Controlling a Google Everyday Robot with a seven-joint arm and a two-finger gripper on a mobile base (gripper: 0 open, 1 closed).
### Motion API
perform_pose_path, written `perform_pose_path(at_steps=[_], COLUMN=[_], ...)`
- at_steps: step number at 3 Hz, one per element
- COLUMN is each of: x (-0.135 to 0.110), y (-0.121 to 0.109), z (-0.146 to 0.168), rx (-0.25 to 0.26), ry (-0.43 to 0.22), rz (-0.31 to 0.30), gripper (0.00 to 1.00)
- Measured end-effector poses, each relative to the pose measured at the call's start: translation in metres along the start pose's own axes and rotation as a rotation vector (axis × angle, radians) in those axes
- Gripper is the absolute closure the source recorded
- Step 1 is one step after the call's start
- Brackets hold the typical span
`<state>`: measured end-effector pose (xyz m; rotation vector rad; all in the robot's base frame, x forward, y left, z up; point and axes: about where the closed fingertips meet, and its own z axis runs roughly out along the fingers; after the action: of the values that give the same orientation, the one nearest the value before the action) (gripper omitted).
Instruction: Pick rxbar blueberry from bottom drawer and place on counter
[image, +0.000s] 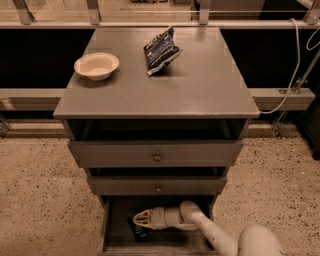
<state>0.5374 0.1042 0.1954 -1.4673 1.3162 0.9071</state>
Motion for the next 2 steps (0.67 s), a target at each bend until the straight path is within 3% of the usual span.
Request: perform_pose_path(at_steps=[2], x=[-0.067], y=[0.016], z=[-0.030], rx=[-0.002], ry=[-0.051], rz=[-0.146], gripper=[1.00])
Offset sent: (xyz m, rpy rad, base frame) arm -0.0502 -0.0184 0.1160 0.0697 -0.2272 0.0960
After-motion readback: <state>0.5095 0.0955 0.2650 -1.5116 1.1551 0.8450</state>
